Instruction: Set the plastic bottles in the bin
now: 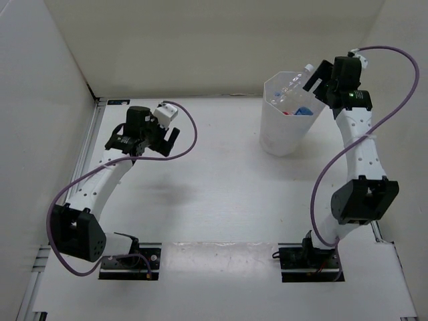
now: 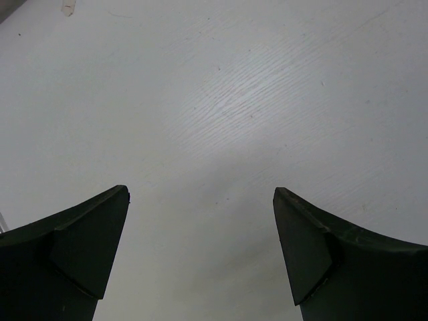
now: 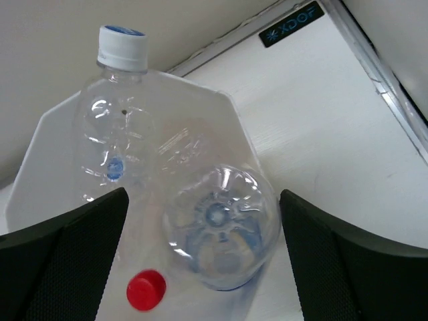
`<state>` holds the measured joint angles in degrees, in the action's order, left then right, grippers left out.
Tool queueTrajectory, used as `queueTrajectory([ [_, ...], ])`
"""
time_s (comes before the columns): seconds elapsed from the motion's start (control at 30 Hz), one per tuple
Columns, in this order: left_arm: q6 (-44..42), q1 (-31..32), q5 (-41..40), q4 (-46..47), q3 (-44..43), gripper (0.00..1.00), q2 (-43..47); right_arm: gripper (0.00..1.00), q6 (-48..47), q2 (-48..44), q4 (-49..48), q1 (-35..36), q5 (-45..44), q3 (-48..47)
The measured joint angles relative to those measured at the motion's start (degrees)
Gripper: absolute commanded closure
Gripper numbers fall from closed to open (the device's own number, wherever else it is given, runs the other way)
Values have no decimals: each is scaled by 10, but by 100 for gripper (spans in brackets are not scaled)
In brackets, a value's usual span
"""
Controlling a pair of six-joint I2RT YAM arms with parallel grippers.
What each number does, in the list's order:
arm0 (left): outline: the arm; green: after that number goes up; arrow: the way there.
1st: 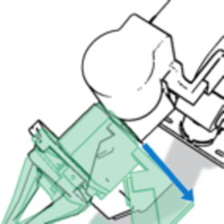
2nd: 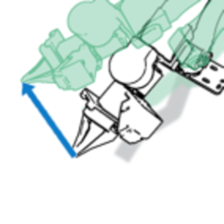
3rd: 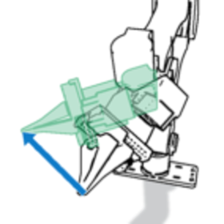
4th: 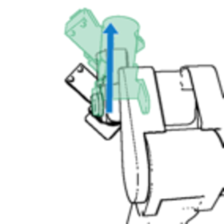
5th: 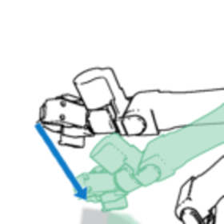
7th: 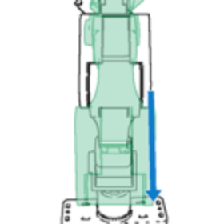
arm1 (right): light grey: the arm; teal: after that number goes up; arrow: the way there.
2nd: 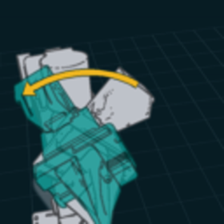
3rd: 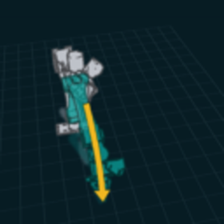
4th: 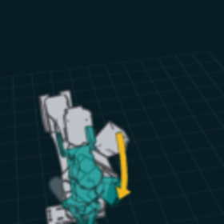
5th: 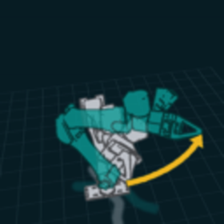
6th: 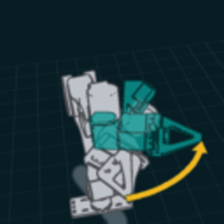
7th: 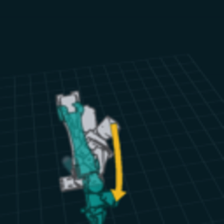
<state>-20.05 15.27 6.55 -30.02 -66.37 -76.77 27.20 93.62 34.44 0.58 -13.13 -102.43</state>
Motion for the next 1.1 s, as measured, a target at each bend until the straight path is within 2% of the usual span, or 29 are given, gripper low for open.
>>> queueTrajectory([
  [0.1,0,0,-1,0,1,0,0,0,-7,17,20,1,15,-31],
  [0.23,-1,-3,-6,0,1,0,0,0,-35,3,31,8,-7,-68],
  [0.47,2,-28,-23,0,2,0,15,0,-96,-131,27,12,-53,-58],
  [0.6,27,-61,-45,0,4,0,30,0,-89,-245,41,6,-103,35],
  [0.7,48,-98,-62,5,31,0,68,0,-54,-273,92,-13,-127,100],
  [0.83,51,-147,-100,1,106,0,169,0,5,-288,126,-27,-118,281],
  [0.97,35,-161,-137,-4,182,0,275,0,52,-344,162,-27,-88,442],
  [1.1,24,-173,-146,-31,235,0,336,0,94,-449,164,-28,-74,482],
])
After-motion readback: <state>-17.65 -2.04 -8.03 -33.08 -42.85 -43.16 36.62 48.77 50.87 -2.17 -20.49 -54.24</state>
